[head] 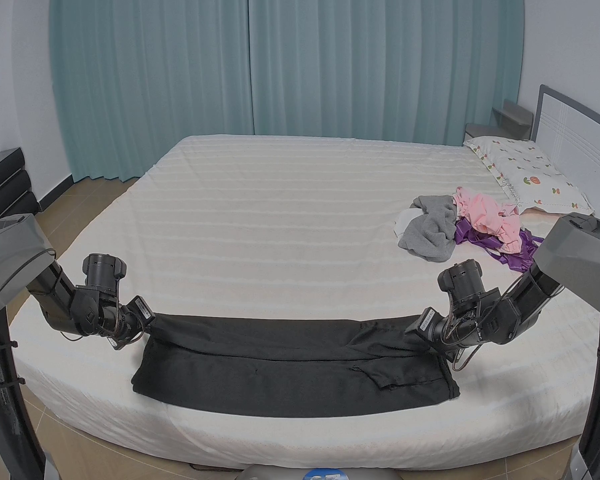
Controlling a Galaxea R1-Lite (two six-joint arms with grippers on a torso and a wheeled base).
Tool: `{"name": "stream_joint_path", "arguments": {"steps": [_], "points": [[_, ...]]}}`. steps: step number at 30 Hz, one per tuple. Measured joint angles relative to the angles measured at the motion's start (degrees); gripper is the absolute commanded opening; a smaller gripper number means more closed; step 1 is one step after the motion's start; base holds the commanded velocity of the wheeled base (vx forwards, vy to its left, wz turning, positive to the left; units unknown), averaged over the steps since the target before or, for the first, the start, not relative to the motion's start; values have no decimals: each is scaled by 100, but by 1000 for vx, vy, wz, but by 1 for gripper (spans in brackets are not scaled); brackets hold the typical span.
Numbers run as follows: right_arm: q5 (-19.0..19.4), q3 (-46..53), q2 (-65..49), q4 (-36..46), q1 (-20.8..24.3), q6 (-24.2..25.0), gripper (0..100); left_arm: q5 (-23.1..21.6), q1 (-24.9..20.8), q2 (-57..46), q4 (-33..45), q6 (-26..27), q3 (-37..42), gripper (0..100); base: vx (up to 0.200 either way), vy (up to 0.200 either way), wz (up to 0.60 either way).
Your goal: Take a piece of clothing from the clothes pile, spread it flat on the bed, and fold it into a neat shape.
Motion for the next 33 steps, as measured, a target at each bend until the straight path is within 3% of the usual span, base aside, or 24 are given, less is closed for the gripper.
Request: {"name": "stream_joint_path", "arguments": {"steps": [33], "points": [[-28,102,-586,462,-144,-39,0,33,4,-284,-9,11,-59,0,0,0,0]]}}
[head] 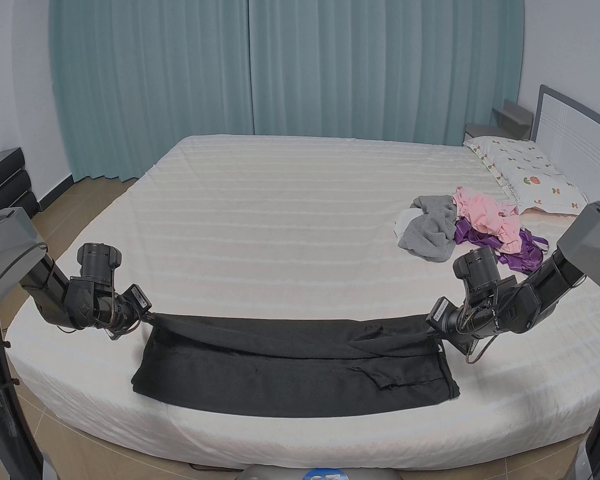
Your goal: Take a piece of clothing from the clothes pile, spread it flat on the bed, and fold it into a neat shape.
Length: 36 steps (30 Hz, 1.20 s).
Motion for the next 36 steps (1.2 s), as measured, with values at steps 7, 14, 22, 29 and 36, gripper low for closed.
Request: {"name": "stream_joint_path", "arguments": {"steps": [7,14,22,29,36], "points": [[23,444,-88,6,44,-128,0,5,22,-7,0,7,69,0,0,0,0],[59,452,61,-51,163,-95,100,2,24,-7,2,0,116,0,0,0,0],[50,317,184,-73,380,306,100,0,22,-7,0,-2,138,0,0,0,0],[-10,16,319,-43,428,539,100,-4,22,-7,2,-6,139,0,0,0,0],[-46,-171,460,17,317,558,0,-4,22,-7,0,-2,150,0,0,0,0]]}}
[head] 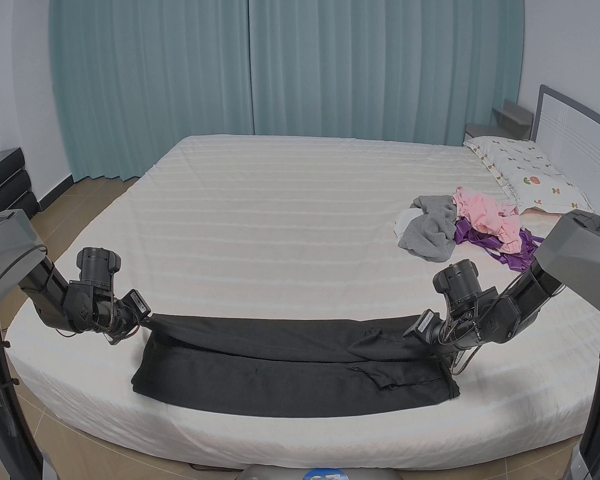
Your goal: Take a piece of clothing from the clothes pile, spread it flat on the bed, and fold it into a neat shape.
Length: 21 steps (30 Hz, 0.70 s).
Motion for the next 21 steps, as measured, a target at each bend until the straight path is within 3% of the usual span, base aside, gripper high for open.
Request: {"name": "stream_joint_path", "arguments": {"steps": [12,21], "points": [[-44,-199,50,156,-135,-29,0,-9,-6,0,37,11,-122,0,0,0,0],[-44,-1271,80,137,-479,-29,0,2,20,90,66,-56,-1109,0,0,0,0]]}}
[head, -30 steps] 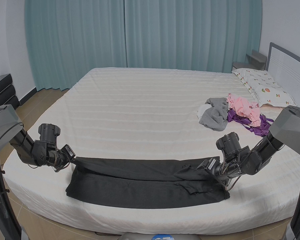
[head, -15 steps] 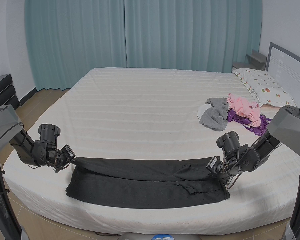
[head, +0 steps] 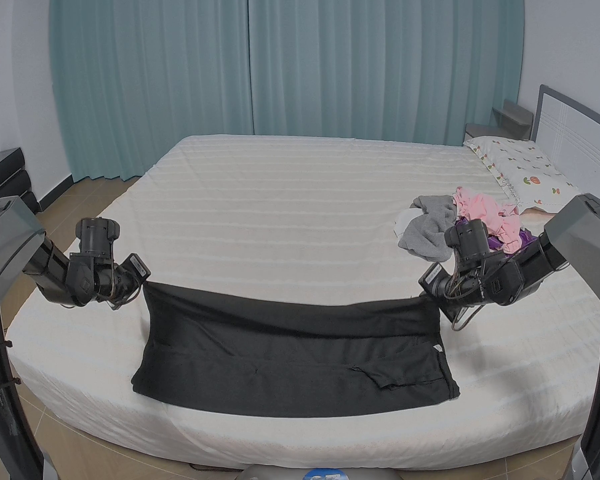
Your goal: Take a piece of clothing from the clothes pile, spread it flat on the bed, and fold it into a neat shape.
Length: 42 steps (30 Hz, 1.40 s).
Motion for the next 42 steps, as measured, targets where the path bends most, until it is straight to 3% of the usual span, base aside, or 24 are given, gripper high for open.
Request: {"name": "stream_joint_path", "arguments": {"steps": [6,18,30,42], "points": [[0,-435,102,-6,-174,-167,0,4,22,160,-29,-350,-525,0,0,0,0],[4,-482,83,-635,-304,-397,0,4,112,400,-66,-385,-567,0,0,0,0],[-10,-1298,428,-607,-295,-718,0,6,118,599,-44,-383,-947,0,0,0,0],[59,-389,304,-633,-318,-1033,0,-43,126,585,-18,-43,-463,0,0,0,0]]}}
